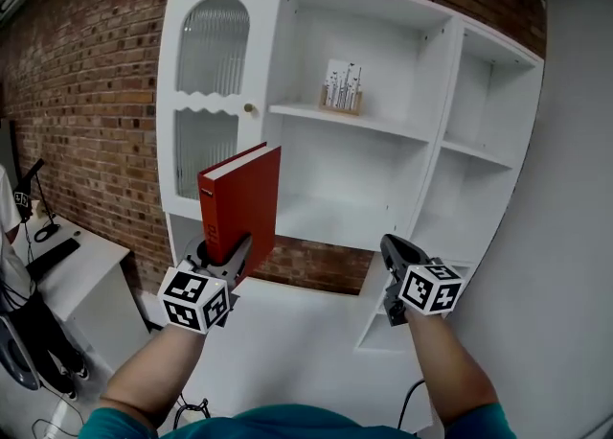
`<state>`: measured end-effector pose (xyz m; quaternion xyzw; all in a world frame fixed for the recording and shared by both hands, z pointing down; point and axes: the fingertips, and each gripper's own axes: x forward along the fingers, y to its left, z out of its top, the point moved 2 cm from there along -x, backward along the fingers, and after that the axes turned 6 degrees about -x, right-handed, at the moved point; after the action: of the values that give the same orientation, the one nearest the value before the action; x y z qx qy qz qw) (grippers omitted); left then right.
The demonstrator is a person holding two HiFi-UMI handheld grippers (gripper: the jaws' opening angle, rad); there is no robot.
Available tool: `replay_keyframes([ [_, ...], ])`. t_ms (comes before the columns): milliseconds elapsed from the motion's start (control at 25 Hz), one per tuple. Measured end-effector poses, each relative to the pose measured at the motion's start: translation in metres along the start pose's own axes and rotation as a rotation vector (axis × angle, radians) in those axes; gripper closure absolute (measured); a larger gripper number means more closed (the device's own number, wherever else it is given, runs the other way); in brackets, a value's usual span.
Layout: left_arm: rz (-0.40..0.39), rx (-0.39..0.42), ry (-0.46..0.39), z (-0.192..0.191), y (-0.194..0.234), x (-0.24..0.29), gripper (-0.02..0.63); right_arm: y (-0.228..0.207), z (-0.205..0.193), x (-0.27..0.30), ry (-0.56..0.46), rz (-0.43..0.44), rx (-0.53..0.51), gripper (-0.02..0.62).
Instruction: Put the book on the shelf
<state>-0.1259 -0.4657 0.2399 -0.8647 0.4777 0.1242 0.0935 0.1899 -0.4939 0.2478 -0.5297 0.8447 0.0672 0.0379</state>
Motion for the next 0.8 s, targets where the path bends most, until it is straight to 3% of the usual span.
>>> replay_keyframes([
  [280,-0.01,-0.009,-0.058,0.086,0.003,0.038,0.43,-0.031,0.089,0.019,-0.054,-0.065,-0.081,0.572],
  [800,0.004,0.047,-0.069,0.215,-0.007,0.114,0.43,-0.055,0.195,0.023,-0.108,-0.092,-0.166,0.572],
])
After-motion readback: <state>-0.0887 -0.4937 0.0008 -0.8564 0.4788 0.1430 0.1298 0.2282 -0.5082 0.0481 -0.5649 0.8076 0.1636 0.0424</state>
